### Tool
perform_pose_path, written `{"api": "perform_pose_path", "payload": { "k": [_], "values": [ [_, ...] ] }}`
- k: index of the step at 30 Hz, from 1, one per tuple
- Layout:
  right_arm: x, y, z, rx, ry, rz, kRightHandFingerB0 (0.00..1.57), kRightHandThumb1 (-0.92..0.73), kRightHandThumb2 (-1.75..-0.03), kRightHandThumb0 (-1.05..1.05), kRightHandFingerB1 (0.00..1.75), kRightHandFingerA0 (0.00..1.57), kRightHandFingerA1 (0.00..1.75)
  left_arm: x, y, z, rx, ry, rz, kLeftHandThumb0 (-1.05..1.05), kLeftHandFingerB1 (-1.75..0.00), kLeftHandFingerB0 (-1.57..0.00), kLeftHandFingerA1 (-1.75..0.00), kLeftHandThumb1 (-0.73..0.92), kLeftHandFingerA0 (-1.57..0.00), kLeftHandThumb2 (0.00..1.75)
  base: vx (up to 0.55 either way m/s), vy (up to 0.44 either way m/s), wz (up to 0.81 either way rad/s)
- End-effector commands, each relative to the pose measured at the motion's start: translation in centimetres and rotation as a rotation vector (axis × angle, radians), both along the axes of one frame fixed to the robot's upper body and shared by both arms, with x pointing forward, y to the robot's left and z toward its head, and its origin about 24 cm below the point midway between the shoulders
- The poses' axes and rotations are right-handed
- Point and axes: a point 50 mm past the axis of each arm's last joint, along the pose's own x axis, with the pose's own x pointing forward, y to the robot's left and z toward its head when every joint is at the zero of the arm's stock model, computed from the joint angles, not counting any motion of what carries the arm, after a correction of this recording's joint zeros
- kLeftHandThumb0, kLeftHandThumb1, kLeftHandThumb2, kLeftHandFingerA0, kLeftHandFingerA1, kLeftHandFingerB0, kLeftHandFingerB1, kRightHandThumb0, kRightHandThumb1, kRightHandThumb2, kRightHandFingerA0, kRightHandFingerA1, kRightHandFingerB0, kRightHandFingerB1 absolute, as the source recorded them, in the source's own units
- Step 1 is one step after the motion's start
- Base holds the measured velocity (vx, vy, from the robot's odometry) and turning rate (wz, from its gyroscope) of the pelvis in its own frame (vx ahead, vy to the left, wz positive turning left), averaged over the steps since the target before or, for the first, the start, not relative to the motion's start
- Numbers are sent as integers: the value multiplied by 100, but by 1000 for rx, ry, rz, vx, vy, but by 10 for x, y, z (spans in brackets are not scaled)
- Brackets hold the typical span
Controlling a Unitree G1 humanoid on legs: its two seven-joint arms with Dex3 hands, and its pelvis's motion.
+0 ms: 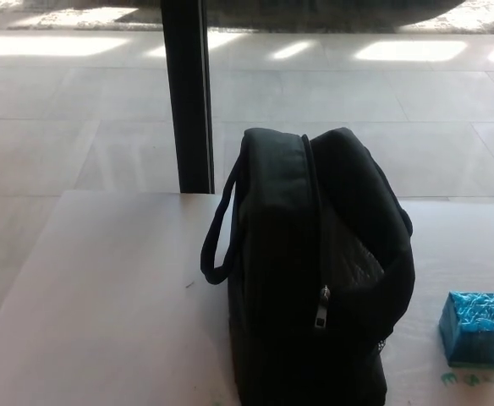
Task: The robot uses its right hand to pick up the cube kept on the middle of the desk and put it inside the bag next to it
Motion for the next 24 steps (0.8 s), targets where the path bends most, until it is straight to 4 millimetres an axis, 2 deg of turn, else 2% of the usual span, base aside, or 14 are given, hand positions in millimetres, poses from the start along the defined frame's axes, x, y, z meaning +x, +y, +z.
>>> {"api": "perform_pose_path", "payload": {
  "k": [1,5,9,11,13,16,18,19,20,21,24],
  "values": [
    [10,-11,56,97,-167,181,52,-77,-63,-55,39,54,64,7,20,57,-238,-215,38,-41,-39,-27,-45,77,-33,62,0,0,0],
    [17,-14,51,90,-164,182,52,-77,-63,-55,37,53,62,9,19,52,-242,-226,33,-42,-39,-26,-46,77,-32,62,0,0,0],
    [33,-20,44,78,-177,143,50,-75,-63,-56,37,52,60,21,18,47,-269,-245,13,-45,-35,-20,-43,80,-27,64,0,0,0],
    [48,-25,41,61,-204,128,45,-75,-62,-55,38,49,62,36,18,44,-267,-282,15,-43,-39,-23,-46,80,-28,64,0,0,0],
    [64,-30,46,29,-254,112,40,-76,-63,-60,39,44,64,51,22,41,-226,-332,66,-39,-39,-28,-45,77,-34,62,0,0,0],
    [77,-35,47,18,-277,70,39,-75,-63,-61,37,42,60,68,23,37,-209,-350,94,-39,-41,-31,-47,77,-35,64,0,0,0],
    [89,-45,50,2,-322,38,36,-74,-63,-64,37,39,58,81,25,38,-190,-375,93,-46,-39,-31,-45,76,-35,62,0,0,0],
    [94,-47,52,3,-344,25,37,-75,-63,-65,37,39,58,86,26,38,-180,-385,93,-45,-50,-22,-58,53,-33,92,0,0,0],
    [100,-48,52,0,-349,22,37,-75,-63,-65,37,39,58,92,26,36,-177,-387,96,-45,-50,-22,-58,53,-33,92,0,0,0],
    [103,-49,52,-3,-349,16,37,-75,-63,-66,35,38,53,96,26,35,-179,-393,105,-47,-40,-33,-45,73,-38,62,0,0,0],
    [116,-54,54,-1,-374,-7,37,-75,-63,-68,35,36,52,112,24,34,-171,-426,99,-51,-38,-34,-44,73,-40,60,0,0,0]
  ]
}}
